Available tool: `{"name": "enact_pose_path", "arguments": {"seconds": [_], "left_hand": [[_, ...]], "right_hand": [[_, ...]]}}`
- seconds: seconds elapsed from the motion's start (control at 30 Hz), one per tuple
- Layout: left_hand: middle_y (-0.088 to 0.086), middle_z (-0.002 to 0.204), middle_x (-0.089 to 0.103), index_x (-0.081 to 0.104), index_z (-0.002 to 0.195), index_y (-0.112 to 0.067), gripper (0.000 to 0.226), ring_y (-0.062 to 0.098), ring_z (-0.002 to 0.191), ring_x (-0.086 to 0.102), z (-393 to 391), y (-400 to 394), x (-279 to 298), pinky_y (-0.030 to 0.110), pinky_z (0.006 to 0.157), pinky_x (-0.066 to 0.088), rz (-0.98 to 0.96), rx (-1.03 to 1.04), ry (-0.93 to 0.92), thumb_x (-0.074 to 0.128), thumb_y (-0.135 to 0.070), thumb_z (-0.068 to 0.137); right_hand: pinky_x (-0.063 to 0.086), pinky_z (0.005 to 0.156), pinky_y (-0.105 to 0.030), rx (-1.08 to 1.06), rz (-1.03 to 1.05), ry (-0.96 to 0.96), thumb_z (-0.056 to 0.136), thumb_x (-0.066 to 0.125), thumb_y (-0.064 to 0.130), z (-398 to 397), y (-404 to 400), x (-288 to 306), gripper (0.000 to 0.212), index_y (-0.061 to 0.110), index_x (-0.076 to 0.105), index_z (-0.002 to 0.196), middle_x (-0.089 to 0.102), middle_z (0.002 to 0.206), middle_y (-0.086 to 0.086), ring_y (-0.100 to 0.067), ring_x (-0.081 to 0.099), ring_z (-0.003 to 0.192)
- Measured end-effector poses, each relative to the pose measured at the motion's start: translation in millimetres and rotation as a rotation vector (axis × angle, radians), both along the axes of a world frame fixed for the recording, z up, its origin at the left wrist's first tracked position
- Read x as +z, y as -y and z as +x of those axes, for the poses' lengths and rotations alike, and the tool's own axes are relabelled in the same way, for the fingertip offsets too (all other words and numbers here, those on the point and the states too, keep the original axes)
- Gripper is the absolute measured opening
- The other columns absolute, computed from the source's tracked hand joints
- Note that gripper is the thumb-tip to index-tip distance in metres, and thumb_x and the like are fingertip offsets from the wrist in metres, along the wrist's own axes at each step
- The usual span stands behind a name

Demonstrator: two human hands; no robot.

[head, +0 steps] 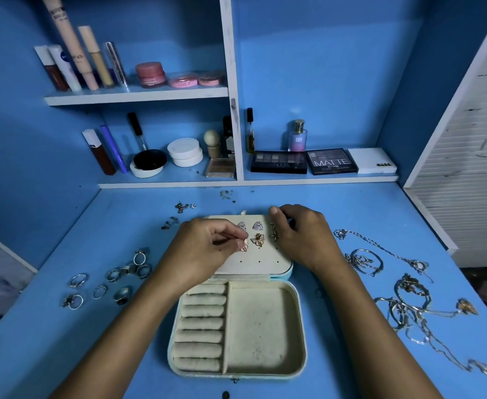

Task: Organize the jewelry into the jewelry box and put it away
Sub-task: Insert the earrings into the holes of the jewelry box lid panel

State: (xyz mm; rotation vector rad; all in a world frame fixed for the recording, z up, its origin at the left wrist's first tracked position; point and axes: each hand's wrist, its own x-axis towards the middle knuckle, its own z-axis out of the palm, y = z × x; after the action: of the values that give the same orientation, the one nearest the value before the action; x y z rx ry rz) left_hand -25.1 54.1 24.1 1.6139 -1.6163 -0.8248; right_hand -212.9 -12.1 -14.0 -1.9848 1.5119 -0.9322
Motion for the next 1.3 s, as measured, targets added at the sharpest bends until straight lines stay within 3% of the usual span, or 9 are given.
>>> {"name": "enact_pose_path", "arguments": {"seconds": [0.17, 0.33, 0.6, 1.3], "left_hand": [[-0.012, 0.085, 0.077, 0.077, 0.085, -0.027, 0.018, -0.003, 0.081, 0.07, -1, 1, -2, 0.008, 0.077, 0.051, -0.044, 0.043, 0.031, 0.077, -0.009, 0.083], [-0.015, 0.085, 0.076, 0.077, 0.083, -0.029, 0.019, -0.002, 0.084, 0.071, 2, 1, -1, 0.011, 0.082, 0.051, 0.001, 0.0, 0.021, 0.078, -0.01, 0.082], [-0.011, 0.076, 0.075, 0.079, 0.083, -0.019, 0.013, -0.006, 0.07, 0.068, -1, 3, -6, 0.002, 0.068, 0.045, -0.063, 0.115, 0.059, 0.082, -0.008, 0.077], [-0.01, 0.079, 0.076, 0.078, 0.089, -0.019, 0.01, -0.001, 0.076, 0.07, -3, 7, -13, 0.009, 0.074, 0.05, -0.042, 0.138, 0.028, 0.077, -0.011, 0.083]], "right_hand": [[0.041, 0.063, -0.033, 0.0, -0.007, -0.001, 0.102, 0.048, 0.04, -1, 1, -1, 0.04, 0.013, 0.064, 0.077, 0.061, 0.069, -0.002, -0.021, 0.055, 0.071], [0.04, 0.063, -0.032, 0.001, -0.014, -0.018, 0.102, 0.048, 0.041, 0, 2, -1, 0.041, 0.012, 0.065, 0.078, 0.061, 0.069, -0.003, -0.021, 0.054, 0.07], [0.036, 0.062, -0.031, 0.007, -0.006, -0.003, 0.102, 0.048, 0.04, 0, 1, -2, 0.039, 0.017, 0.061, 0.074, 0.06, 0.069, -0.002, -0.02, 0.053, 0.07], [0.044, 0.068, -0.035, 0.006, -0.014, -0.006, 0.102, 0.048, 0.041, 0, 2, -1, 0.042, 0.011, 0.064, 0.079, 0.062, 0.073, -0.005, -0.025, 0.055, 0.075]]}}
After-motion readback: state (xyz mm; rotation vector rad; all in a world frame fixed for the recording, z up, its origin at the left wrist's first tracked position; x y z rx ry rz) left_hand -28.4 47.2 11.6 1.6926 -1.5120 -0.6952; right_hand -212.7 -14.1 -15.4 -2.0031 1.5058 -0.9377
